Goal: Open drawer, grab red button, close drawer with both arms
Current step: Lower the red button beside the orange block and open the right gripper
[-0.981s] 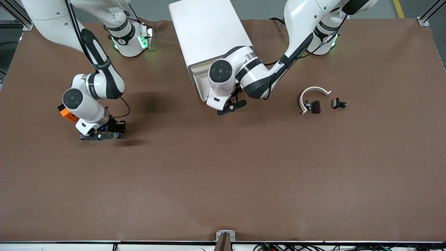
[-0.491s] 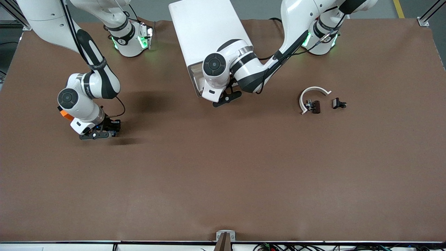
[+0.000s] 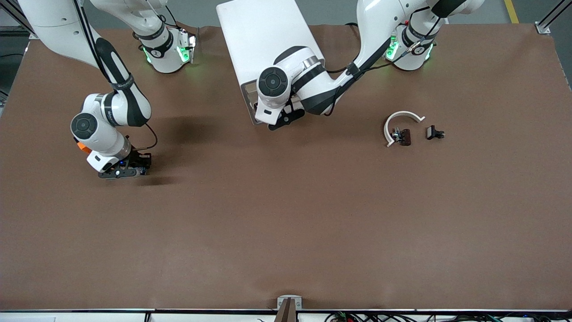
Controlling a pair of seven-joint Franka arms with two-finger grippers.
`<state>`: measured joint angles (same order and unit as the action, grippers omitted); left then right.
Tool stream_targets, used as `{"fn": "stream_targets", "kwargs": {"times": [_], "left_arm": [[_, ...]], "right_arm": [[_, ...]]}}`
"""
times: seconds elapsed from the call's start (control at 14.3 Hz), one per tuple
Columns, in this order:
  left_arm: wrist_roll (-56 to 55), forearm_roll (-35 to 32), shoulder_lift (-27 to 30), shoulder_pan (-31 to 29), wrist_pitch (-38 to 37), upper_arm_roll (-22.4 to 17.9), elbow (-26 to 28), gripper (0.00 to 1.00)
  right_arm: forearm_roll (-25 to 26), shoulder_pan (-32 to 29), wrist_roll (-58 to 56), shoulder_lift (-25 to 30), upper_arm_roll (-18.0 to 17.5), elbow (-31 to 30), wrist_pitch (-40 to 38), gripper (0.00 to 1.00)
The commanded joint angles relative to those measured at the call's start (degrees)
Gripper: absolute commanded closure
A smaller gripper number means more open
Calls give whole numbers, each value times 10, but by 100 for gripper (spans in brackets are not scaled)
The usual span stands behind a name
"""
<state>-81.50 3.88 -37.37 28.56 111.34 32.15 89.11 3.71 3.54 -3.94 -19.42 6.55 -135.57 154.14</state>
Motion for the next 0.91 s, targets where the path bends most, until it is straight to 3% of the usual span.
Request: {"fn": "stream_targets", "kwargs": {"times": [0.0, 0.7, 0.77, 0.84], "left_arm": [[-9, 38, -6, 0, -4, 5, -3, 0], [-7, 77, -7, -3, -7, 5, -5, 0], [-7, 76, -7, -4, -7, 5, -5, 0], [-6, 70, -7, -7, -7, 3, -6, 0]], "right_arm": [[16, -15, 3, 7, -6, -6, 3, 100], [16, -14, 6, -6, -7, 9, 6, 100], [16, -14, 6, -6, -7, 10, 5, 78], [16, -15, 6, -6, -7, 11, 4, 41]]}}
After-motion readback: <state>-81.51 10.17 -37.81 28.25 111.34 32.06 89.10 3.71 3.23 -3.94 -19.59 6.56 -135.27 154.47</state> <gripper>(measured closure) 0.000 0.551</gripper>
